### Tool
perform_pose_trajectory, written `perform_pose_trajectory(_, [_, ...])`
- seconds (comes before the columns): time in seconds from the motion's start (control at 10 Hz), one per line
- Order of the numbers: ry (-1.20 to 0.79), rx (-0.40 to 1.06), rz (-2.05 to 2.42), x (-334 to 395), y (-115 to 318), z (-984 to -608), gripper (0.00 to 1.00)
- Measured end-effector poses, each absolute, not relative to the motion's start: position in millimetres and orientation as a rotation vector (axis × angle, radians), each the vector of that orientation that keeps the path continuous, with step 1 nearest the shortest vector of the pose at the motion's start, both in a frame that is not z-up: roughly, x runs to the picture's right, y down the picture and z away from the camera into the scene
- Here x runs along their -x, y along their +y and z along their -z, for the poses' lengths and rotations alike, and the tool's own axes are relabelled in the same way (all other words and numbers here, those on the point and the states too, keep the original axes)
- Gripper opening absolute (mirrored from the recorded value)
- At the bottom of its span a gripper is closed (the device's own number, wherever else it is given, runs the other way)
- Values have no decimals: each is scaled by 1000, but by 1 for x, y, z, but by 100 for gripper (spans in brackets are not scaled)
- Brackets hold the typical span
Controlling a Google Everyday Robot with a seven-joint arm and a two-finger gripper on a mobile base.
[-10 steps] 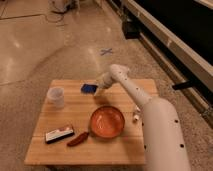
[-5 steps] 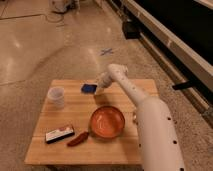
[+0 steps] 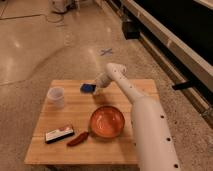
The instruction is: Place the white sponge in the ceramic bowl
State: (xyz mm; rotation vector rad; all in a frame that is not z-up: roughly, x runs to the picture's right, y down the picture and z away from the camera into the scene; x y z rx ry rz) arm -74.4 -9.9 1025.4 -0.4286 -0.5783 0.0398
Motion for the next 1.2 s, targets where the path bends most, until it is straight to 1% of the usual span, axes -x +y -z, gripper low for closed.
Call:
perform_pose_trajectory(0.1, [-578, 437, -35, 75, -9, -1025, 18])
perform_pose_trajectory(0.2, [-579, 448, -31, 75, -8, -1025, 7])
perform_pose_trajectory(0.3, [-583, 452, -28, 75, -8, -1023, 1])
perform_pose_trajectory(0.7, [-618, 446, -37, 70, -18, -1010, 0])
perform_pose_trajectory(1.2, [-691, 421, -61, 40, -30, -973, 0])
